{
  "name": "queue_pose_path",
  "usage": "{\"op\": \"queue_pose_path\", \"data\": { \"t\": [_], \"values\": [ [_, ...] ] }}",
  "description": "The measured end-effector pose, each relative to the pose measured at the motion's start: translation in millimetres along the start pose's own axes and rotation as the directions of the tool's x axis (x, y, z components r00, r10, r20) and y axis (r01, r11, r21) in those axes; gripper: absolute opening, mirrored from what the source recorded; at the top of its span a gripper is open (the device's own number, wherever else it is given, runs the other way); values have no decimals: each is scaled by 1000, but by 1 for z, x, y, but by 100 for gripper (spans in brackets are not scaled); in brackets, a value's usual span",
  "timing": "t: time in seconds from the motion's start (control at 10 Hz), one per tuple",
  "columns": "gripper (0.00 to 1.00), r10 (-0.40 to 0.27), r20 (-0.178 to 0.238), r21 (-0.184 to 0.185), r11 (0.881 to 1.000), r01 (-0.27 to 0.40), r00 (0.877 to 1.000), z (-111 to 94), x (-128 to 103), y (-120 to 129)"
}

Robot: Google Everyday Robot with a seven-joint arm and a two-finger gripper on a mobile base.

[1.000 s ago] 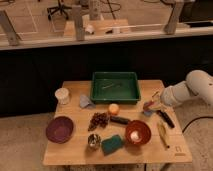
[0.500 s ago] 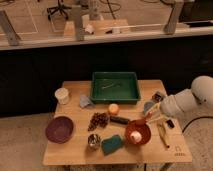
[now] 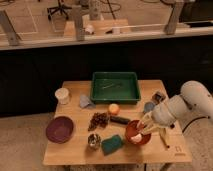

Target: Place pepper in red bowl

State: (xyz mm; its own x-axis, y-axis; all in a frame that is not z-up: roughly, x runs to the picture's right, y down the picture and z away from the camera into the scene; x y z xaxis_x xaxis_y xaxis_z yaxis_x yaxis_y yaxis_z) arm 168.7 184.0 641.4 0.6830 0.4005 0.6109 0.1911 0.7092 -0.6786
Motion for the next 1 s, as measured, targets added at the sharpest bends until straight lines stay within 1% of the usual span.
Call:
{"op": "queue_pose_path", "data": {
  "t": [0.1, 0.2, 0.3, 0.4, 0.5, 0.6, 0.7, 0.8, 0.9, 1.0],
  "values": [
    [44, -10, -34, 13, 1000, 10, 999, 4, 3, -2],
    [54, -12, -58, 23, 1000, 14, 998, 5, 7, -3],
    [66, -2, -83, 41, 999, 6, 997, 4, 14, -6],
    [75, 12, -94, 53, 999, -7, 995, 4, 20, -9],
    [79, 31, -98, 58, 998, -25, 995, 3, 28, -10],
    [80, 66, -93, 64, 996, -60, 993, 4, 41, -14],
    [80, 117, -77, 50, 992, -114, 990, 8, 56, -15],
    [80, 166, -62, 38, 986, -164, 984, 13, 71, -16],
    [80, 239, -58, 22, 971, -238, 969, 19, 98, -18],
    [80, 274, -60, 21, 962, -273, 960, 23, 113, -19]
  ]
}}
